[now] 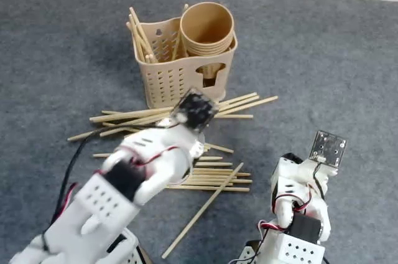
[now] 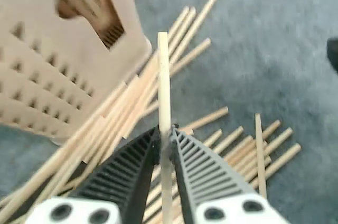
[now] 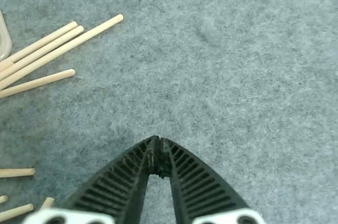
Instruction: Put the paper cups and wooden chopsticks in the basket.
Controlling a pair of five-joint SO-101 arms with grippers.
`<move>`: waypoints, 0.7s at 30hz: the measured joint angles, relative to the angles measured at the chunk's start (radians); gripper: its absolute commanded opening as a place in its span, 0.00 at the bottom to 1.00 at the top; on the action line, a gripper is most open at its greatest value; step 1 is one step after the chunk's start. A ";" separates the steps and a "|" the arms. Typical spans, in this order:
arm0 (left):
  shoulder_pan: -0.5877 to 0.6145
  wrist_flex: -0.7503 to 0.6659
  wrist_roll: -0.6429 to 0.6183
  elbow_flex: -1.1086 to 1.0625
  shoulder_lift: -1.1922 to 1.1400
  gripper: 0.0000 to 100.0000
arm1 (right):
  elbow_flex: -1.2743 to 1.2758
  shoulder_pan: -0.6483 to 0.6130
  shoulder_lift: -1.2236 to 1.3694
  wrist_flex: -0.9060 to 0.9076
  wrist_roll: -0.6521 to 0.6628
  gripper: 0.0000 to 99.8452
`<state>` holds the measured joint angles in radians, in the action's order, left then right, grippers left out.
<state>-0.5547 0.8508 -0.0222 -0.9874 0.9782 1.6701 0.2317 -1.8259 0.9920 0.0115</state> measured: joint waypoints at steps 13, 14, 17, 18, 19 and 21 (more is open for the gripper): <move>0.169 -0.040 0.000 -0.071 0.465 0.01 | 0.000 0.000 0.000 0.000 0.000 0.00; 0.189 -0.060 0.000 -0.071 0.496 0.01 | 0.000 0.000 0.000 0.000 0.000 0.00; 0.247 -0.137 0.000 -0.071 0.565 0.01 | 0.000 0.000 0.000 0.000 0.000 0.00; 0.256 -0.167 0.000 -0.071 0.585 0.01 | 0.000 0.000 0.000 0.000 0.000 0.00; 0.261 -0.201 0.000 -0.071 0.603 0.01 | 0.000 0.000 0.000 0.000 0.000 0.00; 0.264 -0.273 0.000 -0.071 0.609 0.01 | 0.000 0.000 0.000 0.000 0.000 0.00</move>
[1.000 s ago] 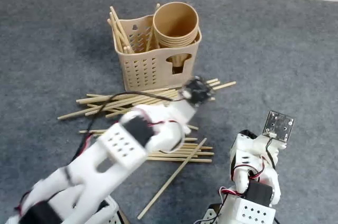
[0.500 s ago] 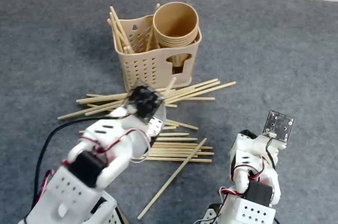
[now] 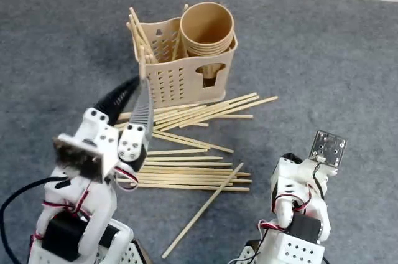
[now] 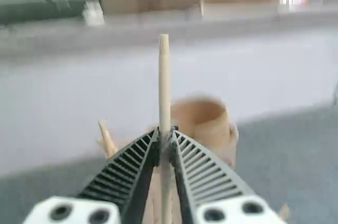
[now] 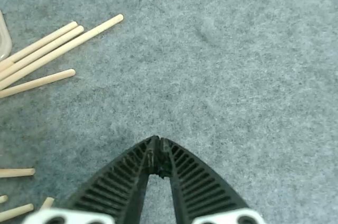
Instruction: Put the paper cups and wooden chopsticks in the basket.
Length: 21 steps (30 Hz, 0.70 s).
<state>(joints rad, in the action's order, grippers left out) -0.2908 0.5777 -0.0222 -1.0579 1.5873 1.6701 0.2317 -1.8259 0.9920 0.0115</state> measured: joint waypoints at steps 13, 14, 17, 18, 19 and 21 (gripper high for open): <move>0.166 -0.462 0.000 0.006 -0.152 0.01 | 0.000 0.000 0.000 0.000 0.000 0.00; 0.166 -0.480 0.000 0.028 -0.216 0.01 | 0.000 0.000 0.000 0.000 0.000 0.00; 0.176 -0.520 0.000 0.120 -0.374 0.01 | 0.000 0.000 0.000 0.000 0.000 0.00; 0.180 -0.529 0.000 0.161 -0.427 0.01 | 0.000 0.000 0.000 0.000 0.000 0.00; 0.184 -0.534 0.000 0.199 -0.479 0.01 | 0.000 0.000 0.000 0.000 0.000 0.00; 0.184 -0.537 0.000 0.292 -0.586 0.01 | 0.000 0.000 0.000 0.000 0.000 0.00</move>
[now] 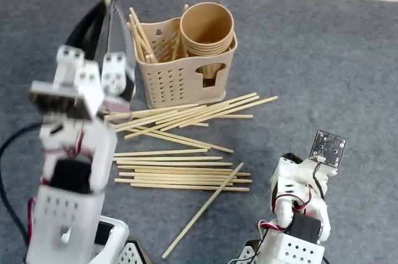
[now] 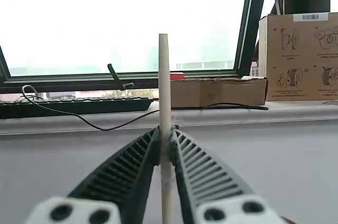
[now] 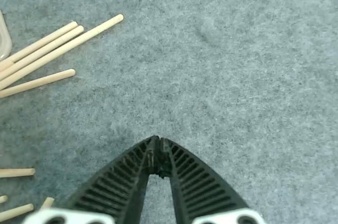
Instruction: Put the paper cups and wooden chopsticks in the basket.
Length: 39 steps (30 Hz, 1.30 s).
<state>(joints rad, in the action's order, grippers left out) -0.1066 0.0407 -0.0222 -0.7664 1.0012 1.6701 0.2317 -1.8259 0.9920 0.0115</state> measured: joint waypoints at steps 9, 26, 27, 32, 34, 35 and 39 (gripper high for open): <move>0.000 0.000 0.000 0.307 -0.364 0.01 | 0.000 0.000 0.000 0.000 0.000 0.00; -0.003 0.049 0.000 0.249 -0.523 0.11 | 0.000 0.000 0.000 0.000 0.000 0.00; -0.002 0.084 0.000 0.249 -0.523 0.11 | 0.000 0.000 0.000 0.000 0.000 0.00; -0.002 0.315 0.000 0.328 -0.523 0.12 | 0.000 0.000 0.000 0.000 0.000 0.00; -0.002 0.396 0.000 0.376 -0.523 0.12 | 0.000 0.000 0.000 0.000 0.000 0.00; -0.002 0.437 0.000 0.402 -0.523 0.12 | 0.000 0.000 0.000 0.000 0.000 0.00; -0.002 0.591 0.000 0.466 -0.512 0.12 | 0.000 0.000 0.000 0.000 0.000 0.00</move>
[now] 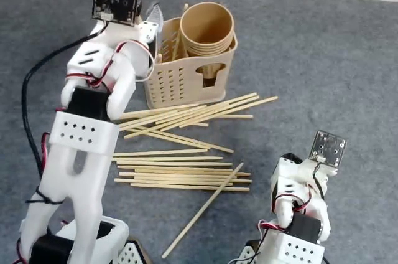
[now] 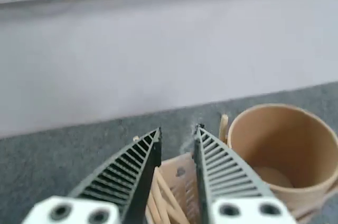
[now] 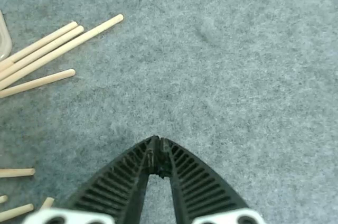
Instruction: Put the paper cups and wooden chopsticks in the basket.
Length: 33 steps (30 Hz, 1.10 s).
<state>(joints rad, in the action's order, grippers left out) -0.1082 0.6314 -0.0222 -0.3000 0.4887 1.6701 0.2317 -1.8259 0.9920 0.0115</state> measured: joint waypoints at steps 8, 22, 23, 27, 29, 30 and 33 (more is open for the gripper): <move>-0.038 0.221 0.000 0.005 0.144 0.12 | 0.000 0.000 0.000 0.000 0.000 0.00; -0.322 0.543 0.000 -0.141 0.192 0.12 | 0.000 0.000 0.000 0.000 0.000 0.00; -0.347 0.543 0.000 -0.180 0.192 0.12 | 0.000 0.000 0.000 0.000 0.000 0.00; -0.446 0.526 0.000 -0.328 0.192 0.12 | 0.000 0.005 0.000 0.000 0.000 0.00; -0.493 0.493 0.000 -0.400 0.192 0.12 | 0.000 0.025 0.000 0.000 0.000 0.00; -0.505 0.468 0.000 -0.431 0.192 0.12 | 0.000 0.031 0.000 0.000 0.000 0.00; -0.514 0.379 0.000 -0.539 0.192 0.12 | 0.000 0.041 0.000 0.000 0.000 0.00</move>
<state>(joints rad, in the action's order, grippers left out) -0.6222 1.0104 -0.0222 -0.8385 0.6805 1.6701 0.2731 -1.8259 0.9920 0.0115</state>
